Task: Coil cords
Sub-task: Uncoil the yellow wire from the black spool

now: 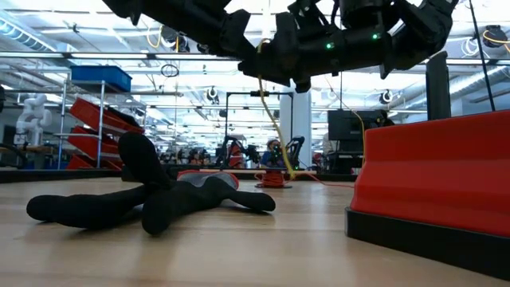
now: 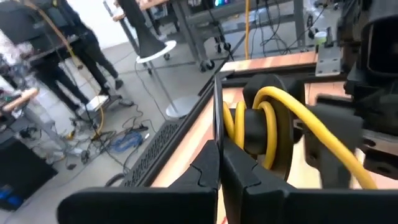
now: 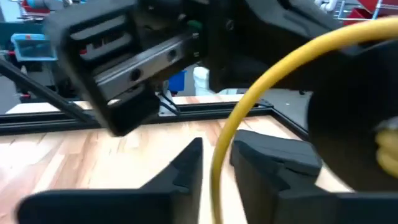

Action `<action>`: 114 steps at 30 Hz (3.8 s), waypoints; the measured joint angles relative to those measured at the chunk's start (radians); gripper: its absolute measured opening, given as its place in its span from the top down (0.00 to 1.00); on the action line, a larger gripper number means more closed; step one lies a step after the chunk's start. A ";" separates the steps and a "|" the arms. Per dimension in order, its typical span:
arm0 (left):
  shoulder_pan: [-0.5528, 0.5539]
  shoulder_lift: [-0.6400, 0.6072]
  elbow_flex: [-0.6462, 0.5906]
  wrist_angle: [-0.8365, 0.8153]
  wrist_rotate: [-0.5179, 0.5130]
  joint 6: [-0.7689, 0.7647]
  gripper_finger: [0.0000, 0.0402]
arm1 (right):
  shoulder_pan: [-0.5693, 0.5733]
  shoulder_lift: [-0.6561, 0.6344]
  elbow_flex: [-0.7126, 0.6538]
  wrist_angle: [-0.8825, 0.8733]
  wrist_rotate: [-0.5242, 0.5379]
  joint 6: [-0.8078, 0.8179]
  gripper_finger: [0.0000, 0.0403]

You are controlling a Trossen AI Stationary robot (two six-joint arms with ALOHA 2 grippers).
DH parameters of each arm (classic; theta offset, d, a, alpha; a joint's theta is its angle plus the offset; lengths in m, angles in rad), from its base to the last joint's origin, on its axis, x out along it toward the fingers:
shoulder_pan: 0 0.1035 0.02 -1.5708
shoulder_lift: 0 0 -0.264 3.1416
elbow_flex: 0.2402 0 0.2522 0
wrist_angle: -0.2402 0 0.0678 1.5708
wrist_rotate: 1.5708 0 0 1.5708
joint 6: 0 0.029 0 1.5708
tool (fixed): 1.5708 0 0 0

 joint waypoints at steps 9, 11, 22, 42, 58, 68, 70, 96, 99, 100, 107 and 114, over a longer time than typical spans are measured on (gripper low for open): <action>-0.018 0.000 0.000 -0.010 -0.001 0.003 1.00 | 0.028 -0.013 0.000 -0.069 0.029 -0.050 0.93; -0.022 0.000 0.000 -0.011 -0.004 0.005 1.00 | 0.028 -0.013 0.000 -0.077 0.030 -0.050 0.90; -0.022 0.000 0.000 -0.071 -0.012 0.010 1.00 | 0.028 -0.042 0.000 -0.176 0.030 -0.028 0.82; -0.021 0.000 0.000 -0.090 -0.040 0.016 1.00 | 0.047 -0.080 -0.003 -0.227 0.030 -0.007 0.99; -0.022 -0.023 0.000 -0.127 -0.104 0.038 1.00 | 0.054 -0.203 -0.003 -0.480 0.218 0.106 1.00; -0.020 -0.032 0.001 -0.075 -0.128 0.063 1.00 | 0.073 -0.203 -0.005 -0.521 0.007 0.142 1.00; -0.019 -0.030 0.001 -0.105 -0.142 0.064 1.00 | 0.087 -0.202 -0.005 -0.483 -0.038 0.108 1.00; -0.031 -0.032 -0.024 -0.187 -0.280 0.112 1.00 | 0.197 -0.432 -0.004 -0.873 0.229 0.183 1.00; -0.031 -0.033 -0.024 -0.182 -0.289 0.129 1.00 | 0.212 -0.425 -0.004 -0.928 0.208 0.224 1.00; -0.031 -0.033 -0.024 -0.182 -0.290 0.133 1.00 | 0.217 -0.421 -0.003 -0.943 0.208 0.238 1.00; -0.044 -0.033 -0.024 -0.144 -0.239 0.135 1.00 | 0.201 -0.412 -0.003 -1.125 0.234 0.353 1.00; -0.055 -0.034 -0.024 -0.074 -0.166 0.136 1.00 | 0.173 -0.411 -0.003 -1.240 0.177 0.408 1.00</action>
